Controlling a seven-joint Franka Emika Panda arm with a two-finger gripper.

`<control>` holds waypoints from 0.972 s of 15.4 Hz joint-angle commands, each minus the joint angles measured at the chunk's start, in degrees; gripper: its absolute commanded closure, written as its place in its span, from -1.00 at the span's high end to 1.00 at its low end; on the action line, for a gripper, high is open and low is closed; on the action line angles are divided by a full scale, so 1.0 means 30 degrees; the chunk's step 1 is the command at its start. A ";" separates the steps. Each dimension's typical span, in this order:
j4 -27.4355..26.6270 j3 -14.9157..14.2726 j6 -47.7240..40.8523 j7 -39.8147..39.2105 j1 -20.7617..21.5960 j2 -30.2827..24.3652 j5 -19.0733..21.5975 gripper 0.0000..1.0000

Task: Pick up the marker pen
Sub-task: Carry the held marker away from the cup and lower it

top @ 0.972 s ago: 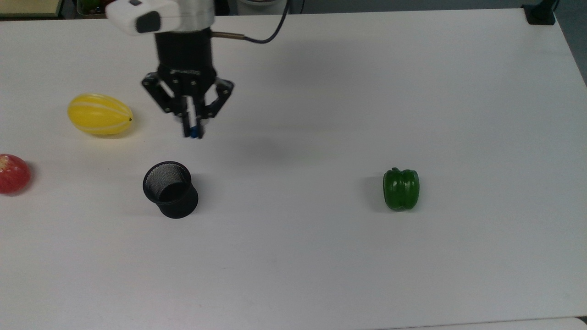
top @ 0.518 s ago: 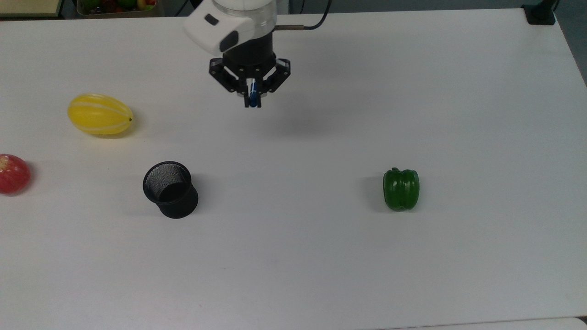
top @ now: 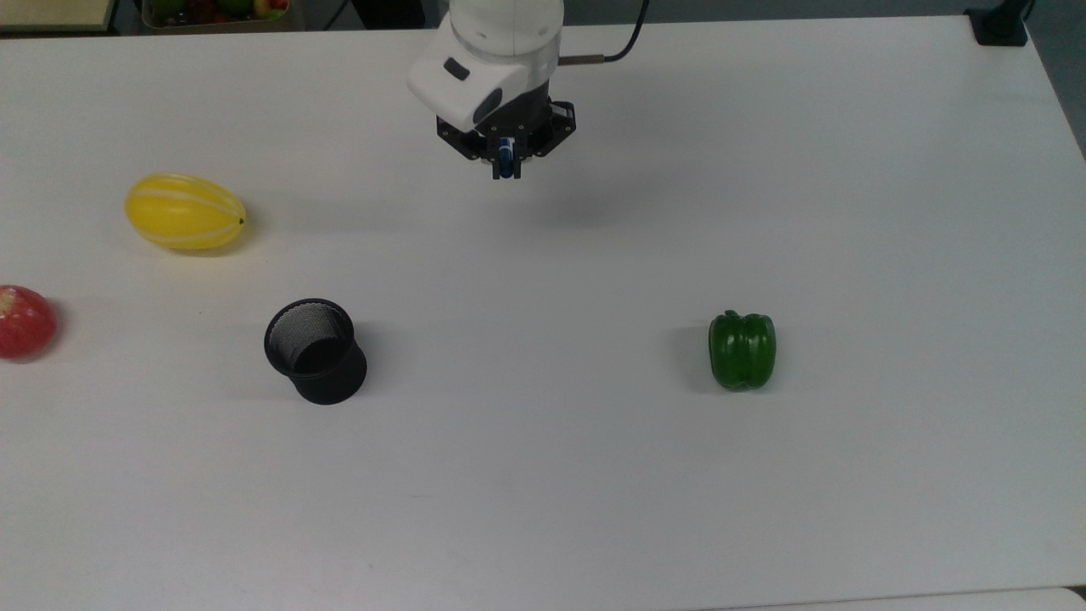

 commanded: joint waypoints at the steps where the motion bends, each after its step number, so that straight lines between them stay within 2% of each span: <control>1: -0.1541 -0.0137 0.1961 0.0165 0.0539 0.0520 0.0586 -0.92; 5: -0.1484 -0.0137 0.3457 0.1337 0.0716 0.2248 0.0557 -0.91; 9: -0.1396 -0.0137 0.4572 0.2304 0.0980 0.3072 0.0528 -0.86; 13: -0.1367 -0.0166 0.4808 0.2482 0.0980 0.3248 0.0323 -0.70; 15: -0.1367 -0.0137 0.4808 0.2482 0.0980 0.3248 0.0264 -0.50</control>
